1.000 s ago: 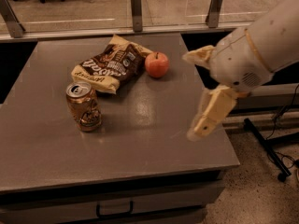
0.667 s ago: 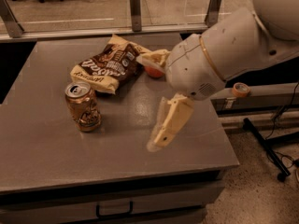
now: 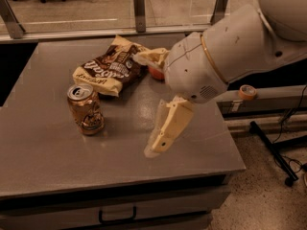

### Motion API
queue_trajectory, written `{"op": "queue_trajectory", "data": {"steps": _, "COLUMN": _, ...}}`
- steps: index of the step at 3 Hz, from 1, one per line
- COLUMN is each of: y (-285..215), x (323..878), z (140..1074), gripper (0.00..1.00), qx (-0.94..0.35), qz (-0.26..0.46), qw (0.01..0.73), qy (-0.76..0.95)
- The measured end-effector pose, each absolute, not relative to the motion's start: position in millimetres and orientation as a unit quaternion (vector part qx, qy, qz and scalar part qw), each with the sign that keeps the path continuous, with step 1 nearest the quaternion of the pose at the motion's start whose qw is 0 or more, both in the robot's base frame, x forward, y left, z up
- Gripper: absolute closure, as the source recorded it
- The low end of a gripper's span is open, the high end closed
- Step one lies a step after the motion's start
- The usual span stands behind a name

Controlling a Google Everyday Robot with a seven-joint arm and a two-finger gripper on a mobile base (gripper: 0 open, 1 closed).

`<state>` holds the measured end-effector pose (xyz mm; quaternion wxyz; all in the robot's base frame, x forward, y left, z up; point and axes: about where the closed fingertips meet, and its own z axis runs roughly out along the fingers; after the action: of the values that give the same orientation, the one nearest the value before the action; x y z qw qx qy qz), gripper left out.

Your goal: Pick orange can

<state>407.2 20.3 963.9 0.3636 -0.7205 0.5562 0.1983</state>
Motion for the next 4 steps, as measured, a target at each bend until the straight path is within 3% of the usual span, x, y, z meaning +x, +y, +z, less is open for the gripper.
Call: {"op": "queue_trajectory", "data": {"steps": 4, "y": 122, "x": 474, "z": 882, "gripper": 0.00, "qx": -0.621, "qz": 0.287, "qw": 0.428, "qy": 0.591}}
